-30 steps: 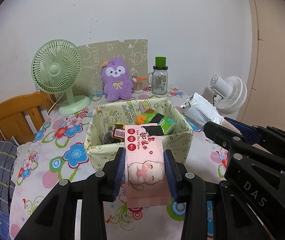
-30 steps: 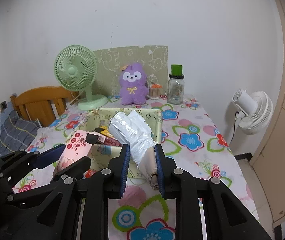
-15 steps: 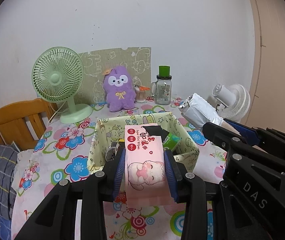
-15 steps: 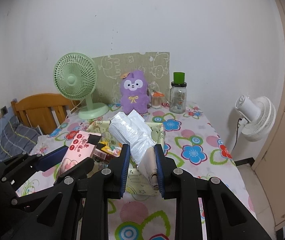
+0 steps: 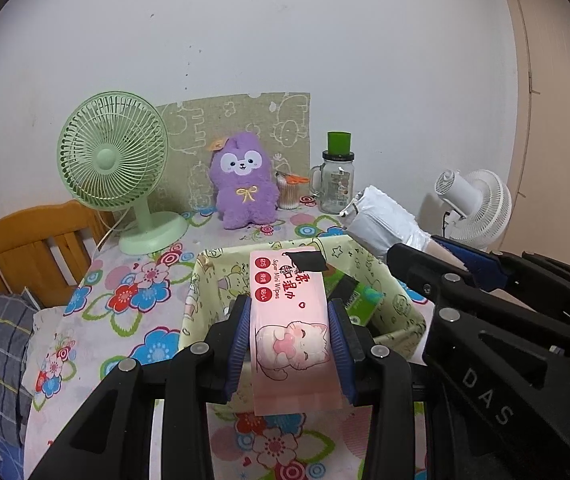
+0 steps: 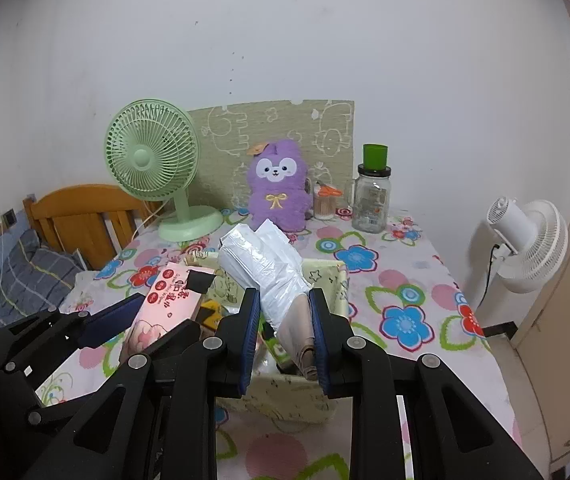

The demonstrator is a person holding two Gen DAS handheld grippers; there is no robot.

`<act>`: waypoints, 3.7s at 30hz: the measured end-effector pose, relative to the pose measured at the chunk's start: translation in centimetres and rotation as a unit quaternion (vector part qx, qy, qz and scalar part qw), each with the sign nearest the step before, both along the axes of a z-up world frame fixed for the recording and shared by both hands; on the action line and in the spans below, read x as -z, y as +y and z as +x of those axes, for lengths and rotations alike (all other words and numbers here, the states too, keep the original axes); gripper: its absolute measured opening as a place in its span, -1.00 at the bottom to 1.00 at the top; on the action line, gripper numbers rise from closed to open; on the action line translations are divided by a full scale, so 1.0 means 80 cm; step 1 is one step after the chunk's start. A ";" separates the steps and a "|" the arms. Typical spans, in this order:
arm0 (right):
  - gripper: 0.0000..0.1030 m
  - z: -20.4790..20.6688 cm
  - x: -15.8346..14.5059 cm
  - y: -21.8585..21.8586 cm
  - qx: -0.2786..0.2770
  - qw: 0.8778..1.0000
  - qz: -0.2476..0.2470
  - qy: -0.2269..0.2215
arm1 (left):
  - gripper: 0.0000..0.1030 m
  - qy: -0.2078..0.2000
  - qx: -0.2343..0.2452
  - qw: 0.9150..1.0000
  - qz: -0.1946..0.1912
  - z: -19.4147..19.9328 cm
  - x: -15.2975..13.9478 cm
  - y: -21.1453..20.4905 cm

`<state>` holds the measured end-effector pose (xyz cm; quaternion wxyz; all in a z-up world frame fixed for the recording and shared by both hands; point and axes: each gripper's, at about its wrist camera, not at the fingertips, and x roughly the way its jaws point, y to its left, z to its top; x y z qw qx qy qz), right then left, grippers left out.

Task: Organize soft objects
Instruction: 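Lift the pink wipes pack with the left gripper while the right gripper carries the white roll over the box, then lower both held items into the fabric box and open both grippers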

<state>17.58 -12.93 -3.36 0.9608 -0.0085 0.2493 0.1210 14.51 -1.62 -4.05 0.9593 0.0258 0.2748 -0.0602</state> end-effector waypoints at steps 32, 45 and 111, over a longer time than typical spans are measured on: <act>0.45 0.084 0.042 0.039 -0.008 0.999 0.007 0.049 | -0.24 0.049 -0.027 0.998 -0.019 0.078 0.041 0.024; 0.51 0.078 0.033 0.013 0.027 0.998 0.009 0.052 | -0.24 0.046 -0.016 0.998 -0.032 0.082 0.038 0.017; 0.91 0.015 0.031 0.005 0.043 0.997 0.006 0.056 | 1.00 0.042 -0.003 0.999 -0.014 0.038 0.037 0.008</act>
